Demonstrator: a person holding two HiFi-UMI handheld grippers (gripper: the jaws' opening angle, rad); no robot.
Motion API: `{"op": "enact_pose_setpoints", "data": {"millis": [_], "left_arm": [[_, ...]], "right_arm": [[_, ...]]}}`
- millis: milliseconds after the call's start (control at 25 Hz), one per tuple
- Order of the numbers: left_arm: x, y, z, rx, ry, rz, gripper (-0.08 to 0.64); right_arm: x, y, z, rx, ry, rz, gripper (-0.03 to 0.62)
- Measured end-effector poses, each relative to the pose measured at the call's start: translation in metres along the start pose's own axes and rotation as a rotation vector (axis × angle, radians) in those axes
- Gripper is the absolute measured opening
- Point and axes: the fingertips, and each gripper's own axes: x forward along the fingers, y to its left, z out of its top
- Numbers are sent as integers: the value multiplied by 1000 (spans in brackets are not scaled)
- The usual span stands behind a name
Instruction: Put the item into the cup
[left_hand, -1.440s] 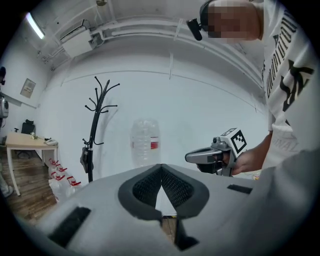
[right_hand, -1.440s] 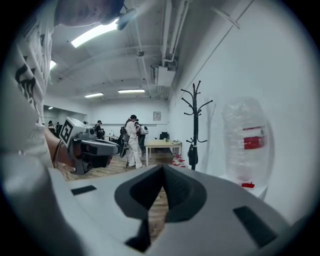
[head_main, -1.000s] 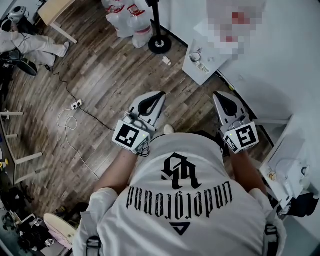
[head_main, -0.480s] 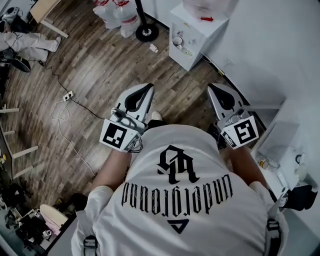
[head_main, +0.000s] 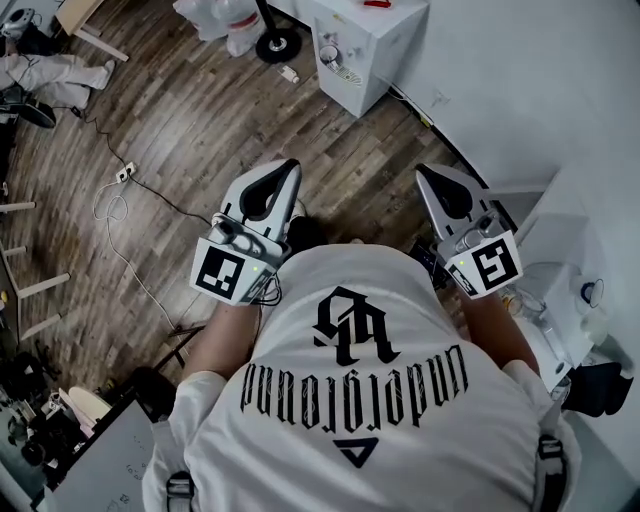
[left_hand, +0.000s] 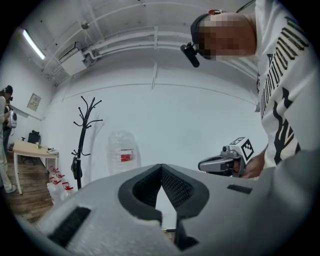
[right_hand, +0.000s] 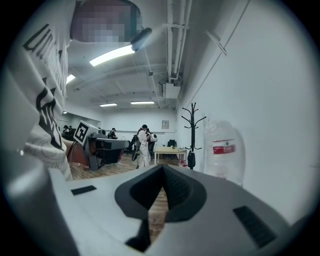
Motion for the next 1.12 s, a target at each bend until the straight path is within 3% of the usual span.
{"op": "enact_pose_setpoints", "data": {"millis": [320, 640, 960, 1120], "left_arm": [[-13, -62, -10, -30, 28, 18, 8], [-13, -71, -7, -12, 17, 31, 8], [-47, -99, -5, 28, -6, 31, 8], [-49, -95, 3, 6, 5, 32, 8]], "right_arm": [[-62, 10, -7, 10, -10, 18, 5], [-74, 8, -9, 3, -28, 28, 5], [-105, 45, -10, -16, -73, 20, 5], [-100, 45, 1, -11, -52, 25, 5]]}}
